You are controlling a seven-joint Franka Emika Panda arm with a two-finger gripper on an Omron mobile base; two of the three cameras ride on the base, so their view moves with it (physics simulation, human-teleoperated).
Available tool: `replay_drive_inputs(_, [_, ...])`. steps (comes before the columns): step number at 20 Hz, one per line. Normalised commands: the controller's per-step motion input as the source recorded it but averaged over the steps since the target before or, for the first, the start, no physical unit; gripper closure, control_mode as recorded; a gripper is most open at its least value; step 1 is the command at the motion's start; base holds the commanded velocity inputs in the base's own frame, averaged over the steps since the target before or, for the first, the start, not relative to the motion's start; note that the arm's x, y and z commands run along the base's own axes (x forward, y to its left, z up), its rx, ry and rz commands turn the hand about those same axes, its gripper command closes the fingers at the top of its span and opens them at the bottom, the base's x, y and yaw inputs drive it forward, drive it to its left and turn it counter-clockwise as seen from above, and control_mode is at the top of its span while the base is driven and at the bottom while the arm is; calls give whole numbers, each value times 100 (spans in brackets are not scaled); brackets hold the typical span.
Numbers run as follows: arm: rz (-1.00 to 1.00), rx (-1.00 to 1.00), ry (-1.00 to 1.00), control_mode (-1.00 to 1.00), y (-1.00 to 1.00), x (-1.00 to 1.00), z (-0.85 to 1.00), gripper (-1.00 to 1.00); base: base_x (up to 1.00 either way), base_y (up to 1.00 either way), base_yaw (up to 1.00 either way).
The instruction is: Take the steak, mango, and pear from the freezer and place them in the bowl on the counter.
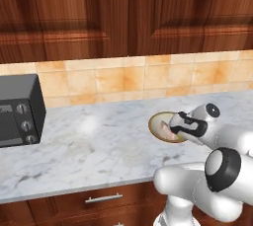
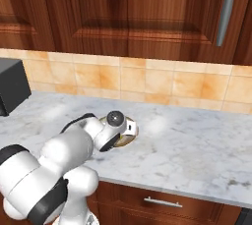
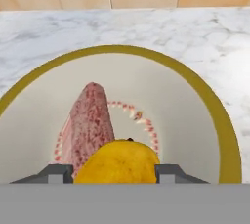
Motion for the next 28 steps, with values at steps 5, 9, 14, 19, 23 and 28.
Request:
replay_drive_inputs(5, [0,0,1,-100,0,37,-29,-100,0,0,0])
replay_drive_inputs(9, [0,0,0,-100,0,5,1,-100,0,0,0])
replay_drive_inputs(14, [0,1,-14,-100,0,-24,61,-100,0,0,0])
replay_drive_inputs(19, [0,1,-7,-100,-2,-27,90,-100,0,0,0])
replay_drive_inputs(23, [0,2,-3,-100,-10,-58,56,-100,0,0,0])
replay_drive_inputs(28, [-1,0,-4,-100,-8,-66,80,-100,0,0,0])
